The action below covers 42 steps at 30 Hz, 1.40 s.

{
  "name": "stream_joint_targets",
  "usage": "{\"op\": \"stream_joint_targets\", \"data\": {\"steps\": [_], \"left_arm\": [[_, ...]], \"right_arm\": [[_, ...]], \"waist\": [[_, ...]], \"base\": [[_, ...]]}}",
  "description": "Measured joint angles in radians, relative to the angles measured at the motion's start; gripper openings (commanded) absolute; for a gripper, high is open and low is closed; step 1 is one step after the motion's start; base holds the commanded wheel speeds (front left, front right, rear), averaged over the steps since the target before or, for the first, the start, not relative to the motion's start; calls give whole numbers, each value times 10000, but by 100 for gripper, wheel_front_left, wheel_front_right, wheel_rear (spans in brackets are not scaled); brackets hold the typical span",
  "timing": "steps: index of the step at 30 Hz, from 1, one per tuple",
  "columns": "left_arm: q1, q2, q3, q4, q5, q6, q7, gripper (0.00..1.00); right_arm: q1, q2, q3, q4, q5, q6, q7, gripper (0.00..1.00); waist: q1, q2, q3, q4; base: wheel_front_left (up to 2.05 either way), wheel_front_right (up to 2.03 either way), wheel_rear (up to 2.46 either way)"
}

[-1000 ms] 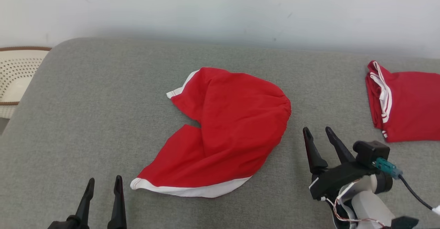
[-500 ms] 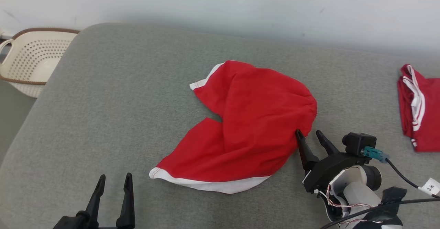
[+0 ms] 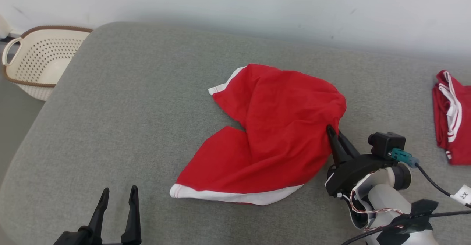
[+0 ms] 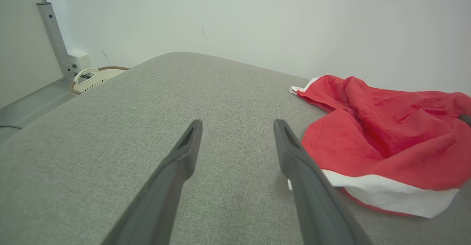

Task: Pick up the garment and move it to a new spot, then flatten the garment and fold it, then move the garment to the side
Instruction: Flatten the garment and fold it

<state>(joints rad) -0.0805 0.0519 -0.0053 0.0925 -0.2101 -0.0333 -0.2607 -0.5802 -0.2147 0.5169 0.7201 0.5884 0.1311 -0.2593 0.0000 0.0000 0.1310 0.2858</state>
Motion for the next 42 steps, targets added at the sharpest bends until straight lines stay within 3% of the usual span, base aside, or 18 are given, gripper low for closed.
{"op": "stream_joint_targets", "data": {"steps": [9,15,21,27,33,35,36,37,42], "left_arm": [[203,-10,54,-21,-31,48,0,100],[242,-10,19,-92,-84,100,0,100],[240,-12,-96,-96,-207,169,0,100],[181,-12,-320,-21,-299,165,0,100],[107,-12,-529,113,-376,171,0,100],[77,-13,-594,163,-378,171,0,100],[68,-12,-610,184,-382,171,0,100],[58,-12,-614,205,-397,173,0,100],[41,-12,-520,236,-403,176,0,100]], "right_arm": [[1002,-430,-905,-1655,-1402,0,236,0],[2028,-382,-1985,-3731,-2750,0,1592,0],[2664,48,-2343,-5292,-3340,0,2700,0],[2188,251,-1979,-5033,-3494,0,3126,0],[1450,441,-1492,-3649,-3373,0,2966,0],[1253,499,-1384,-3106,-3319,0,2817,27],[1171,520,-1313,-2840,-3290,0,2713,74],[1122,552,-1241,-2625,-3271,0,2600,100],[945,715,-853,-2023,-2846,0,2048,100]], "waist": [[0,0,-215,-519],[0,0,-261,-745],[0,0,-239,-694],[0,0,-193,-377],[0,0,-114,-9],[0,0,-90,107],[0,0,-80,161],[0,0,-73,210],[0,0,-85,259]], "base": [[0,0,0],[0,0,0],[0,0,0],[0,0,0],[0,0,0],[0,0,0],[0,0,0],[0,0,0],[0,0,0]]}}
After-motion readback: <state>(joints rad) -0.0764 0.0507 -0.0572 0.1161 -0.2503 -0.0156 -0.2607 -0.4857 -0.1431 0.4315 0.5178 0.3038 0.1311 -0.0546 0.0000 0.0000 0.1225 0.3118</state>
